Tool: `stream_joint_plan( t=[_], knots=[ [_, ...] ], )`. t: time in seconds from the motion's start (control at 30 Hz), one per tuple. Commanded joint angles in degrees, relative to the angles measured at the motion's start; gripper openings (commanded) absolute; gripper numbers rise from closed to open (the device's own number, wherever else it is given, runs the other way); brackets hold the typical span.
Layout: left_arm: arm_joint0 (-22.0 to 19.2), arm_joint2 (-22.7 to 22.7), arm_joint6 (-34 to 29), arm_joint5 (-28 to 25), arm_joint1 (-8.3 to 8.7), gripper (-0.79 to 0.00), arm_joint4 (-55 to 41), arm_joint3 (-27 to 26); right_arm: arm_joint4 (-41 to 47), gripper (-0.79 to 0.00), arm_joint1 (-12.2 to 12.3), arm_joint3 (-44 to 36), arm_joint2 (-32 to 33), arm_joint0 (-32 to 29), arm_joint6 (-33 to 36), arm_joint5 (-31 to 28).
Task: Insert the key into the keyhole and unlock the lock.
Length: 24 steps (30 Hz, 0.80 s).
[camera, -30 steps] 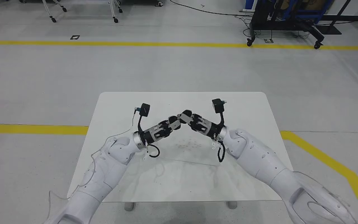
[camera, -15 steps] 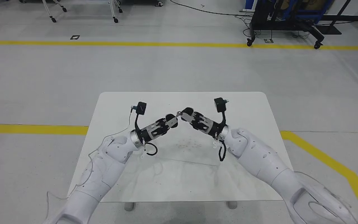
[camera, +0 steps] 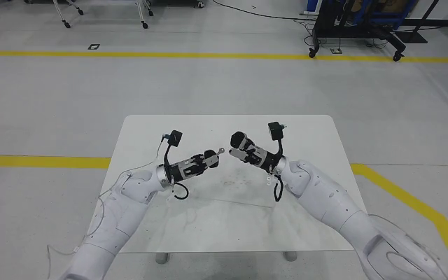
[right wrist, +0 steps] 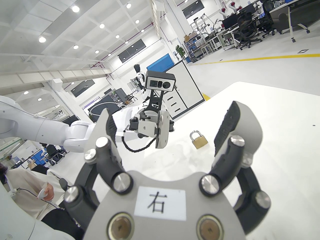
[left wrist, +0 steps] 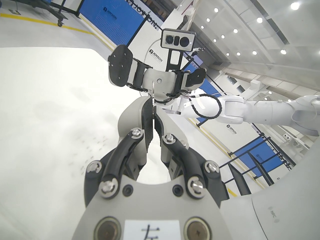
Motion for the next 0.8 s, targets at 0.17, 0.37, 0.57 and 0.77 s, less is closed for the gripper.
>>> stream_joint_plan(
  t=[0.17, 0.37, 0.57, 0.77],
  knots=[
    [0.19, -0.47, -0.10, 3.81, 0.60, -0.785, 8.91, -2.89, -7.79, 0.000, 0.75, -1.00, 0.77, 0.99, 5.36, 3.16],
    [1.33, -1.69, -1.85, 6.61, 1.48, -0.785, 12.51, -6.40, -10.32, 0.000, 3.53, -2.66, 4.42, 0.03, 14.61, 0.00],
    [1.13, 0.22, -5.68, 7.42, 1.56, -0.785, 10.92, -8.14, 5.14, -0.409, 5.44, -5.79, 3.22, 0.31, 30.54, 0.00],
    [0.55, 1.07, -6.69, 8.35, 1.64, -0.785, 10.83, -7.87, 14.42, -0.486, 5.71, -4.39, 2.42, 2.03, 40.23, 0.00]
  ],
)
